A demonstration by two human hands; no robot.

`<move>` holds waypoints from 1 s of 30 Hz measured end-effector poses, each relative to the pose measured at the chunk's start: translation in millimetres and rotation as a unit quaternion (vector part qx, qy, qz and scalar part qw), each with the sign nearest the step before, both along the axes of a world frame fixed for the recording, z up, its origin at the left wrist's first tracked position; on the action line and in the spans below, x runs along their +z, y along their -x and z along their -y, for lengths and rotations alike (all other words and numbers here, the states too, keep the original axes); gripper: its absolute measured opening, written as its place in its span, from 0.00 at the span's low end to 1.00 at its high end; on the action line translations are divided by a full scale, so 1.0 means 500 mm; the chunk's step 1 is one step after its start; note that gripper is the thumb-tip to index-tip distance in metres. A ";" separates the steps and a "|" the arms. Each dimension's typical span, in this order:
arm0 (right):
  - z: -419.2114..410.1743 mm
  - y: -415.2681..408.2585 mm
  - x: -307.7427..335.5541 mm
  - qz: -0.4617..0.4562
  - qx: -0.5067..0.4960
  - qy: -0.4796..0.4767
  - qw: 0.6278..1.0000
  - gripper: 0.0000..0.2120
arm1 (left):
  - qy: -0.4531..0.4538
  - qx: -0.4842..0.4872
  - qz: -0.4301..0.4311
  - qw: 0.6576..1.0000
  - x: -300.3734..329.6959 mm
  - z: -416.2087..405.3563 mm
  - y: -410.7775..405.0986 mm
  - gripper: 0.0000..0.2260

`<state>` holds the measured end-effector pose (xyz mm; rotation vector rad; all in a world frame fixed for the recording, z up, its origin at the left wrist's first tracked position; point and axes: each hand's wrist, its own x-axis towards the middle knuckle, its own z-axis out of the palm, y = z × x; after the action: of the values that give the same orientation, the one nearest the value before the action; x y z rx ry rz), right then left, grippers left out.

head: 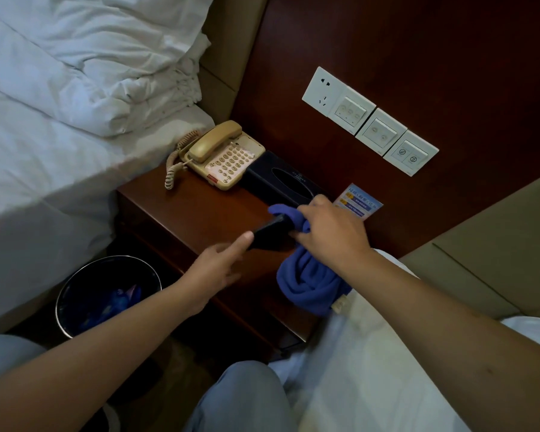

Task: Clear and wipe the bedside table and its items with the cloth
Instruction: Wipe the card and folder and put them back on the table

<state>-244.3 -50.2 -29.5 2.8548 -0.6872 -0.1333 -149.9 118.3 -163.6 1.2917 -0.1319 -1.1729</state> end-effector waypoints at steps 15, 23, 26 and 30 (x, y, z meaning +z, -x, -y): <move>-0.133 0.015 -0.063 -0.106 0.230 -0.068 0.965 0.26 | 0.130 0.140 -0.110 0.975 0.024 0.001 0.001 0.10; 0.008 0.026 -0.060 -0.065 0.020 -0.066 0.996 0.11 | 0.160 0.108 -0.084 0.978 0.038 0.004 0.006 0.11; 0.016 0.025 -0.043 -0.069 -0.009 -0.056 0.996 0.14 | 0.171 0.084 -0.082 0.978 0.031 0.002 0.015 0.12; -0.104 0.034 -0.059 -0.074 0.155 -0.077 0.982 0.15 | 0.160 0.081 -0.066 0.982 0.037 0.010 0.019 0.11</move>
<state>-261.3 1.9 -58.9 3.0149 -0.2073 -0.3605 -159.5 113.2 -145.3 0.9211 -0.1113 -1.0457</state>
